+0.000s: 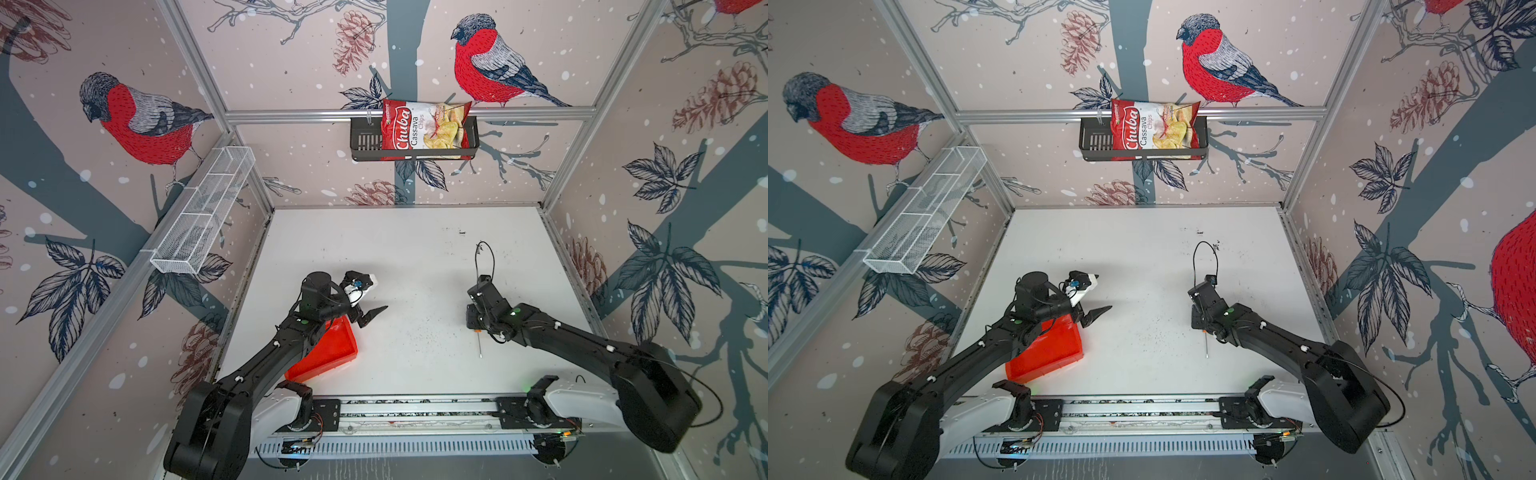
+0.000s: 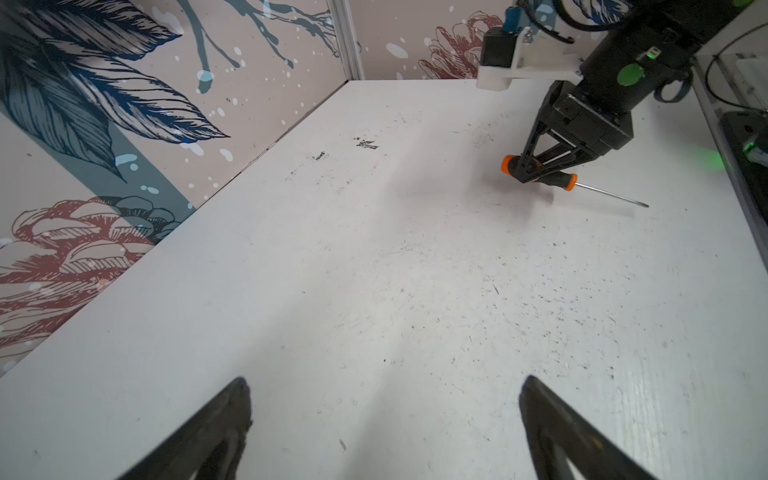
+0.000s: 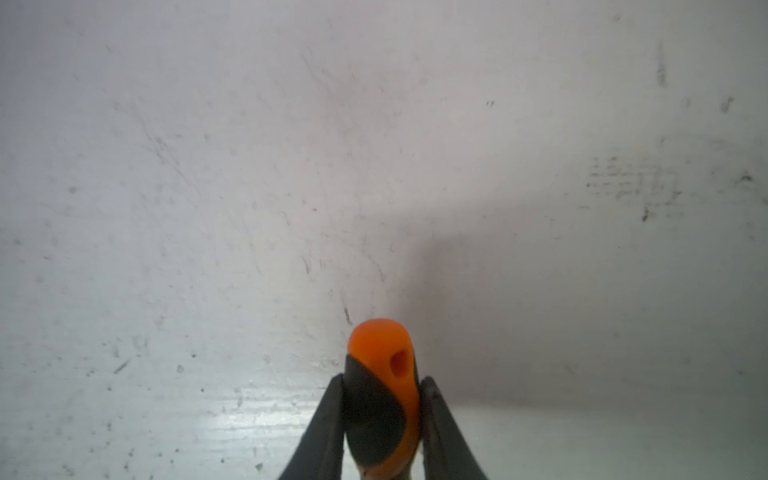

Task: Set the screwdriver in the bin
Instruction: 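Close the right gripper on the orange screwdriver handle, then lift the screwdriver with the right gripper toward the left gripper while the left arm approaches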

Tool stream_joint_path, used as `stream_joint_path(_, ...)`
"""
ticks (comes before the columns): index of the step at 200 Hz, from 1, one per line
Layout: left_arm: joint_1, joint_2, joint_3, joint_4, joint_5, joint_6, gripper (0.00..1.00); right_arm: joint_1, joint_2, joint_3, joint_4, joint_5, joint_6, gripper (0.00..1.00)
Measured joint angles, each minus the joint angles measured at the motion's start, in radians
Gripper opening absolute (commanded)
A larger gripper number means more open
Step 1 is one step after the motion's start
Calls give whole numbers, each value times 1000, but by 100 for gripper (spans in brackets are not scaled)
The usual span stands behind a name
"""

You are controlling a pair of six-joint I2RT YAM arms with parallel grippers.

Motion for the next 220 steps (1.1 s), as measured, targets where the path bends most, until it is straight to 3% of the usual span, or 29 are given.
stream_joint_path(28, -16, 26, 4, 97, -44, -153, 99, -29, -22, 3, 92, 8, -2, 7)
stream_joint_path(81, -63, 108, 65, 228, -256, -544, 99, -64, -40, 69, 278, 2, -29, 7)
stream_joint_path(129, -191, 237, 88, 373, -320, -812, 99, -85, -86, 71, 466, -41, 13, 5)
stream_joint_path(172, -320, 366, 147, 533, -349, -924, 96, -84, -104, 22, 640, -105, 120, 4)
stream_joint_path(220, -398, 492, 235, 620, -364, -976, 92, -64, -137, -22, 780, -150, 137, 4)
